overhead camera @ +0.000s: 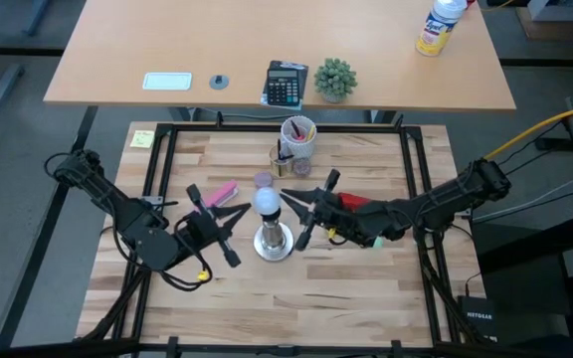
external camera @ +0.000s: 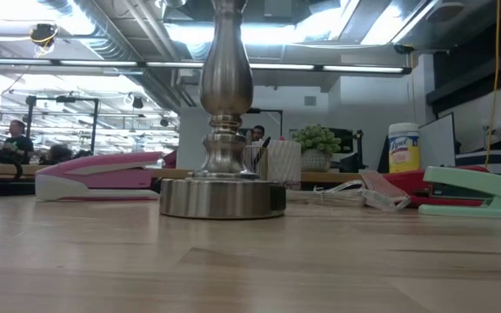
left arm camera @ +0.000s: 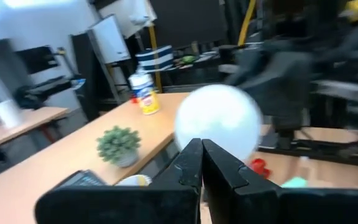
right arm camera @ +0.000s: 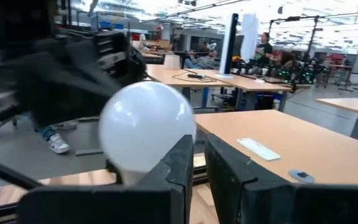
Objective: Screw lightbulb
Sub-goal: Remove the lightbulb from the lamp socket
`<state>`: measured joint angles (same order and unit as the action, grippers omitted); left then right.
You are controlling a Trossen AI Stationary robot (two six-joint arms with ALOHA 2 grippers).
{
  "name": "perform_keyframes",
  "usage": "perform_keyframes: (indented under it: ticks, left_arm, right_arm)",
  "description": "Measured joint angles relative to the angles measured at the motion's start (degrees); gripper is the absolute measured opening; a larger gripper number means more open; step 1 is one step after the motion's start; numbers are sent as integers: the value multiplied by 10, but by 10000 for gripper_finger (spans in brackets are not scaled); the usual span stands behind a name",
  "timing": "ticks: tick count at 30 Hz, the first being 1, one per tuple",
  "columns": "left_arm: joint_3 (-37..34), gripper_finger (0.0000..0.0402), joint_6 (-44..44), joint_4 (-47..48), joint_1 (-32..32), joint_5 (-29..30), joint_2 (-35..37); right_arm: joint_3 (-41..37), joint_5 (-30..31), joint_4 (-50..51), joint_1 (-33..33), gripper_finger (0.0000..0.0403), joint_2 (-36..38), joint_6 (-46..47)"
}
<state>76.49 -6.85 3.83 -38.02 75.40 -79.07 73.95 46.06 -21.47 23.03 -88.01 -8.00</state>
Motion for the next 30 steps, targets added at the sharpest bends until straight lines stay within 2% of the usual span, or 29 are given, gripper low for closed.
perform_keyframes:
  ticks: [5, 12, 15, 17, 22, 30]
  left_arm:
    - [0, 1, -22, 2, 1, 47, 0]
    - [0, 1, -24, 3, 25, 47, 0]
    - [0, 1, -23, 13, 37, 47, 0]
    - [0, 1, -22, 19, 45, 38, 0]
    - [0, 1, -13, 18, 62, -29, 0]
    - [0, 1, -6, 18, 59, -49, 1]
  right_arm:
    - [0, -1, 0, 27, 48, 0, -15]
    - [0, -9, -10, 41, 48, 0, -14]
    - [0, -34, -15, 38, 48, 0, -13]
    - [0, -36, -17, 34, 48, 0, -13]
    - [0, -36, -25, 27, 48, 0, -13]
    - [0, -36, -25, 13, 48, -1, -13]
